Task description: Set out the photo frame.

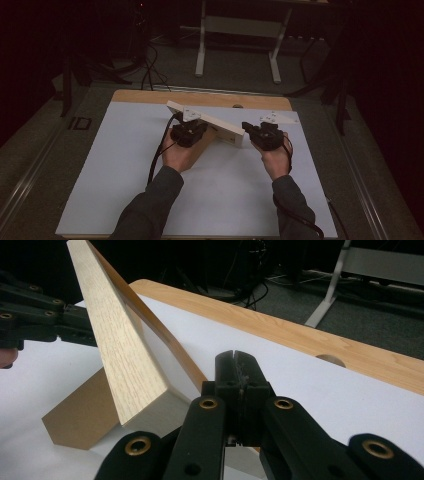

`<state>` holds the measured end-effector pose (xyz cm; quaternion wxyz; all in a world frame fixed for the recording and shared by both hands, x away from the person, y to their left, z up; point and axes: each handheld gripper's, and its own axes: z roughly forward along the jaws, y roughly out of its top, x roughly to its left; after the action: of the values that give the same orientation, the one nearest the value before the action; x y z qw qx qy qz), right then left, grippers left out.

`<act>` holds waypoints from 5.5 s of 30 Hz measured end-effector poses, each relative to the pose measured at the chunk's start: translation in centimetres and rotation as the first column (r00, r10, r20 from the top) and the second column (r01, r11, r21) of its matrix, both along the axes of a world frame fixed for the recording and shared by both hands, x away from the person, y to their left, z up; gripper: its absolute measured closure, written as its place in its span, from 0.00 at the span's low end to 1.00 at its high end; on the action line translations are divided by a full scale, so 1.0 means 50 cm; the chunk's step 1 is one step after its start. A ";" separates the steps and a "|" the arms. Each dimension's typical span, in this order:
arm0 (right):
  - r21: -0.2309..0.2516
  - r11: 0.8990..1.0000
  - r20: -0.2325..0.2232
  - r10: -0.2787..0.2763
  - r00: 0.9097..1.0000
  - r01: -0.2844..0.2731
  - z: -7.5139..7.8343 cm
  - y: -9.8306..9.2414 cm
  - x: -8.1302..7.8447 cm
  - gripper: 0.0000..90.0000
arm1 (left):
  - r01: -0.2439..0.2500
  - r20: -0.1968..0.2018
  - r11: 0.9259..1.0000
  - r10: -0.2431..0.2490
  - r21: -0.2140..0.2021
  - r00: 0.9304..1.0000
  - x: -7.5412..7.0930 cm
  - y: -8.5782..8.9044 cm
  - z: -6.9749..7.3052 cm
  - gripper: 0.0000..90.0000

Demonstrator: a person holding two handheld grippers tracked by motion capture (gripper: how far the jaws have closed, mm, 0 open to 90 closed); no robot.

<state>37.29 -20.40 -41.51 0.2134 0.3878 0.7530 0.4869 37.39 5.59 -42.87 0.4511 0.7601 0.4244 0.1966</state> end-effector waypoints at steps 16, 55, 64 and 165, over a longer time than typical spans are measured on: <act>-0.006 1.000 -0.006 0.016 1.000 -0.016 0.002 0.003 0.001 1.00 | 0.014 -0.004 1.000 -0.014 0.011 1.000 -0.001 -0.018 -0.002 1.00; -0.052 0.992 0.004 0.114 0.993 -0.114 0.009 0.032 -0.019 1.00 | 0.019 -0.013 1.000 -0.018 0.018 1.000 -0.002 -0.025 -0.001 1.00; -0.066 0.988 0.004 0.138 0.990 -0.137 0.010 0.041 -0.024 1.00 | 0.021 -0.012 0.999 -0.021 0.032 1.000 -0.001 -0.023 -0.001 1.00; -0.179 0.930 -0.001 0.326 0.945 -0.321 0.004 0.069 -0.093 1.00 | 0.219 0.014 0.976 -0.219 -0.009 0.976 -0.007 0.019 0.009 1.00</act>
<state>32.66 -16.94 -41.33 0.1747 0.2311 0.8435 0.4523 37.04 6.52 -42.45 0.4767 0.7985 0.3364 0.1483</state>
